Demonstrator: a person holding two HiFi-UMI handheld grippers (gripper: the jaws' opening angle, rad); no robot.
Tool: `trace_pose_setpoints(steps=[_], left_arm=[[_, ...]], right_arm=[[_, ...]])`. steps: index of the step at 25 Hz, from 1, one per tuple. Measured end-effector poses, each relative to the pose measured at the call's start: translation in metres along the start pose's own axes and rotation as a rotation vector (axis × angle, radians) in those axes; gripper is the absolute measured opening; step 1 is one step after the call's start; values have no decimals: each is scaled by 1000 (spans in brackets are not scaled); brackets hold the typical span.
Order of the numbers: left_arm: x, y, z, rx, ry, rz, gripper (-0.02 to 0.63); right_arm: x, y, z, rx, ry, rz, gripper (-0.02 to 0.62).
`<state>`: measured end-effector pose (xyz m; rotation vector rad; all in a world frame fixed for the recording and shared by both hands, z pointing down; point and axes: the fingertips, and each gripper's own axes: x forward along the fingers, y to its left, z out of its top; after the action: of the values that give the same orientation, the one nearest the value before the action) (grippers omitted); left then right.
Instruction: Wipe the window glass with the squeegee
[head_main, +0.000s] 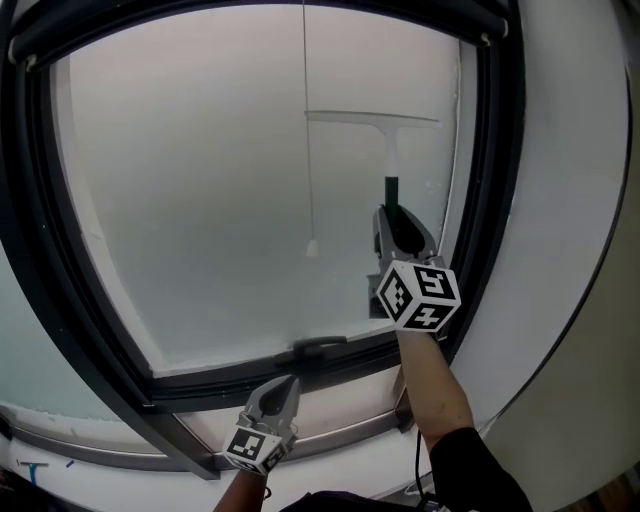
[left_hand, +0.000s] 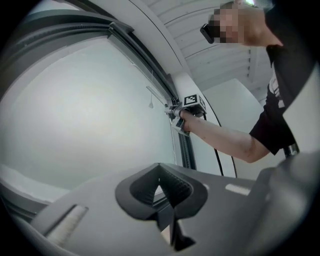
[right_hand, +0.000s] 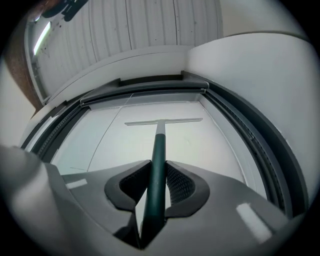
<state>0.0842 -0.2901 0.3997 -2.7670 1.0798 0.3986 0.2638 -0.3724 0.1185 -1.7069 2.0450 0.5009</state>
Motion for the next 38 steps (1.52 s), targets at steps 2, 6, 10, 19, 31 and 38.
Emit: trace_pose_setpoints(steps=[2, 6, 10, 19, 31, 38], left_arm=[[8, -7, 3, 4, -14, 1, 0], [23, -23, -3, -2, -15, 14, 0], [32, -37, -16, -11, 8, 30, 0], [33, -42, -20, -7, 43, 7, 0], [20, -45, -26, -32, 95, -42, 0], [14, -43, -29, -27, 108, -68, 0]], right_arm=[[10, -10, 9, 2, -10, 5, 95], [19, -19, 9, -13, 0, 39, 95], [16, -19, -7, -16, 25, 77, 95], [0, -18, -36, -63, 59, 52, 95], [-31, -17, -65, -55, 116, 4, 95], [-56, -16, -92, -23, 158, -12, 95]])
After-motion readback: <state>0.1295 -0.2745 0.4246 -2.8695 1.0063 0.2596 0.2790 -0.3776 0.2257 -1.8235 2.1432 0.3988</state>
